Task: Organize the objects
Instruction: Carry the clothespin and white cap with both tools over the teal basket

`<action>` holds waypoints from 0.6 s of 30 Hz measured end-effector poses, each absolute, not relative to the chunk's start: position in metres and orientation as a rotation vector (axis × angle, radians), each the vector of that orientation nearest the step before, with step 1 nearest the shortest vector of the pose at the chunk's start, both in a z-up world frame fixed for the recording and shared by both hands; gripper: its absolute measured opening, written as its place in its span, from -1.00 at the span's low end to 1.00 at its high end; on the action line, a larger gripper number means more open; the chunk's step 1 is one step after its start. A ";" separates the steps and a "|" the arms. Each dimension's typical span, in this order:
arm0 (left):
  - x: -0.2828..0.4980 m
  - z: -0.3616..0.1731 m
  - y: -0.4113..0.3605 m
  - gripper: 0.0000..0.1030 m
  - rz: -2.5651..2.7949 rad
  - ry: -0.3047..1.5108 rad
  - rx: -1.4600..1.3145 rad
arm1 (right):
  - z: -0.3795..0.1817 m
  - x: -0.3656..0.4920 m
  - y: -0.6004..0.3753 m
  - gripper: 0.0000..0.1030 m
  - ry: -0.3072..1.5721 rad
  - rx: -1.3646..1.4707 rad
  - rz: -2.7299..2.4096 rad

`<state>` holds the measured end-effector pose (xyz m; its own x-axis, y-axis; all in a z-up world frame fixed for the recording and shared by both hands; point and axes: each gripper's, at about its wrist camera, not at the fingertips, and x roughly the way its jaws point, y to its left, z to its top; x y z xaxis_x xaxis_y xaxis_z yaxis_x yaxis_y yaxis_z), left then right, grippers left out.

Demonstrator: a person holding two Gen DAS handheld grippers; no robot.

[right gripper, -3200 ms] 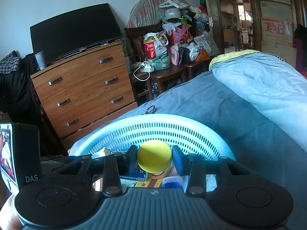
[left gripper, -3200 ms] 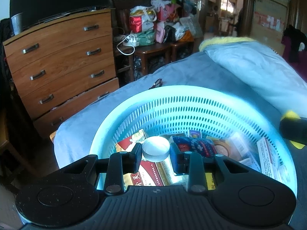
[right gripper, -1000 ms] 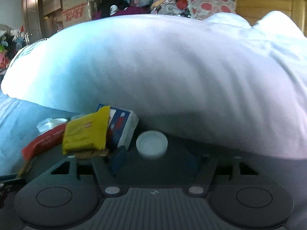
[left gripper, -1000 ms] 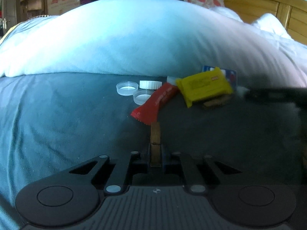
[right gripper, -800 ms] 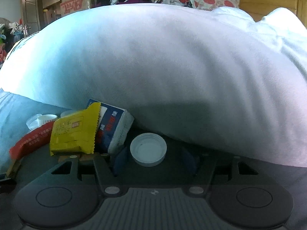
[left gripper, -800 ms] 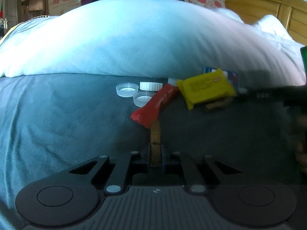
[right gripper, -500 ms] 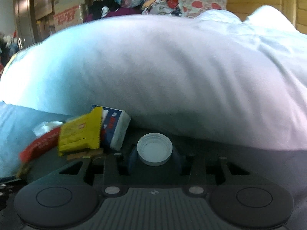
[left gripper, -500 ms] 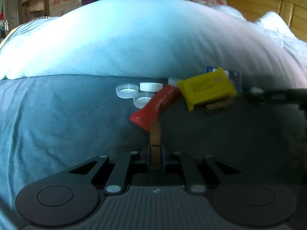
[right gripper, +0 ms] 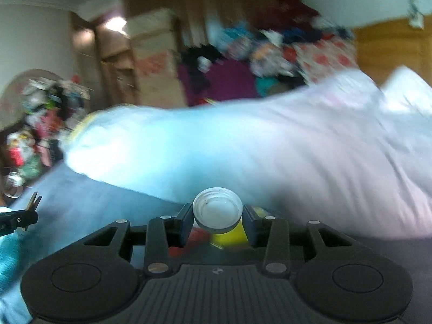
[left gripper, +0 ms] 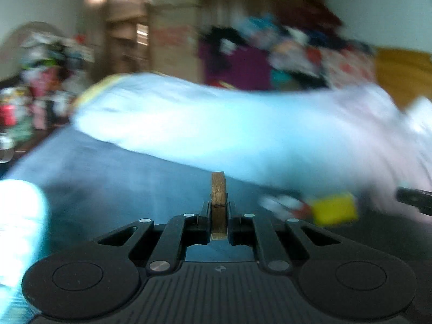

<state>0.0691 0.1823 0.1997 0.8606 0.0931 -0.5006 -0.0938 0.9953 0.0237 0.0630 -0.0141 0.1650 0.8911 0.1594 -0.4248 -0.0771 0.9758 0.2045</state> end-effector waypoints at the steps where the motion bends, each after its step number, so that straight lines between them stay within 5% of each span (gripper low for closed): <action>1: 0.060 0.211 0.198 -0.75 0.140 0.512 -0.016 | 0.186 0.053 -0.004 -0.19 0.435 0.179 0.154; 10: -0.032 0.289 0.357 -0.75 0.541 0.402 -0.140 | 0.318 0.031 0.149 -0.19 0.325 0.136 0.457; 18: -0.081 0.302 0.467 -0.75 0.752 0.455 -0.223 | 0.397 0.010 0.320 -0.19 0.381 0.056 0.726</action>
